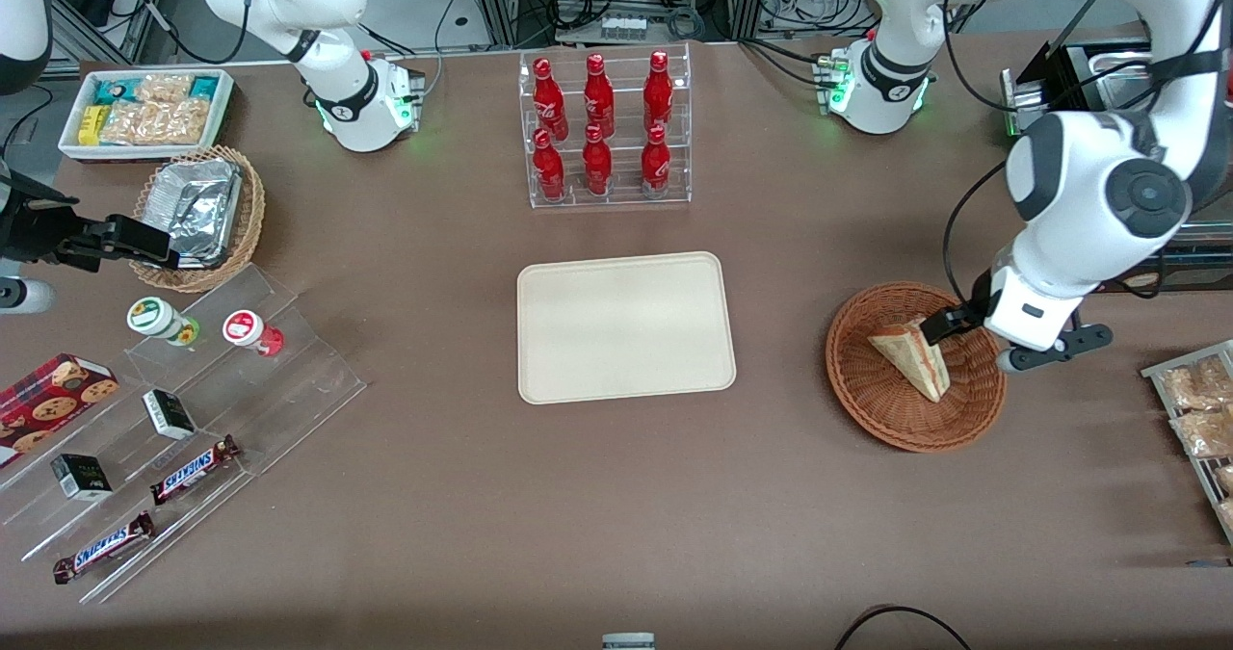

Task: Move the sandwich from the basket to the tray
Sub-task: 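Move the left gripper down over the wrapped sandwich in the wicker basket, then close the left gripper on the sandwich's edge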

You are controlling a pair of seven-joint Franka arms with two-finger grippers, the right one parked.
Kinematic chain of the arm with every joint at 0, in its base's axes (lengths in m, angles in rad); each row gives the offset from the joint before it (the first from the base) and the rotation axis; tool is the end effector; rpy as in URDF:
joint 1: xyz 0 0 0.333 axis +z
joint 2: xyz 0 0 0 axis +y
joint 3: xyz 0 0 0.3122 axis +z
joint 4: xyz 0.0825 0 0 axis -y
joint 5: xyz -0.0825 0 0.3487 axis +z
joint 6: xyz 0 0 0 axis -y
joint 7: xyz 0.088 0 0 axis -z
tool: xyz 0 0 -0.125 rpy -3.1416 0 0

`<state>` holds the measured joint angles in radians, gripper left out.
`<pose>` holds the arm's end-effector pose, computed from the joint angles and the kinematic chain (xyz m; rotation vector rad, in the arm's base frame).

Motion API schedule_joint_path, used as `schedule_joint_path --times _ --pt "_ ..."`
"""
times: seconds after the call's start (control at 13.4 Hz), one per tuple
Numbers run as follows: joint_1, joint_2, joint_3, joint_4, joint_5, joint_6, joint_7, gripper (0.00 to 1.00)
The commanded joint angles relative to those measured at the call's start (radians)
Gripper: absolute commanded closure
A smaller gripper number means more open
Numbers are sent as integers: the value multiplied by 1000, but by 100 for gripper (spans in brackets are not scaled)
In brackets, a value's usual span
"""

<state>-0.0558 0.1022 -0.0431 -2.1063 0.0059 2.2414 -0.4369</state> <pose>0.5327 -0.0523 0.3719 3.0890 0.5218 0.0500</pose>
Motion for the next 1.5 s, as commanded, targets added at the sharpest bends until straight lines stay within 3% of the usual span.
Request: schedule_joint_path --times 0.0,0.9,0.97,1.05,1.12,1.27,1.42 --pt "-6 -9 -4 -105 2 137 -113 0" --pt "-4 120 -4 -179 3 274 -149 0" --pt "-4 125 -4 -181 3 277 -149 4" --pt "-1 125 -4 -179 3 276 -149 20" --pt "1 125 -3 -179 3 276 -149 52" --pt "4 125 -1 -178 3 273 -148 100" --pt "4 119 -1 -173 3 264 -144 100"
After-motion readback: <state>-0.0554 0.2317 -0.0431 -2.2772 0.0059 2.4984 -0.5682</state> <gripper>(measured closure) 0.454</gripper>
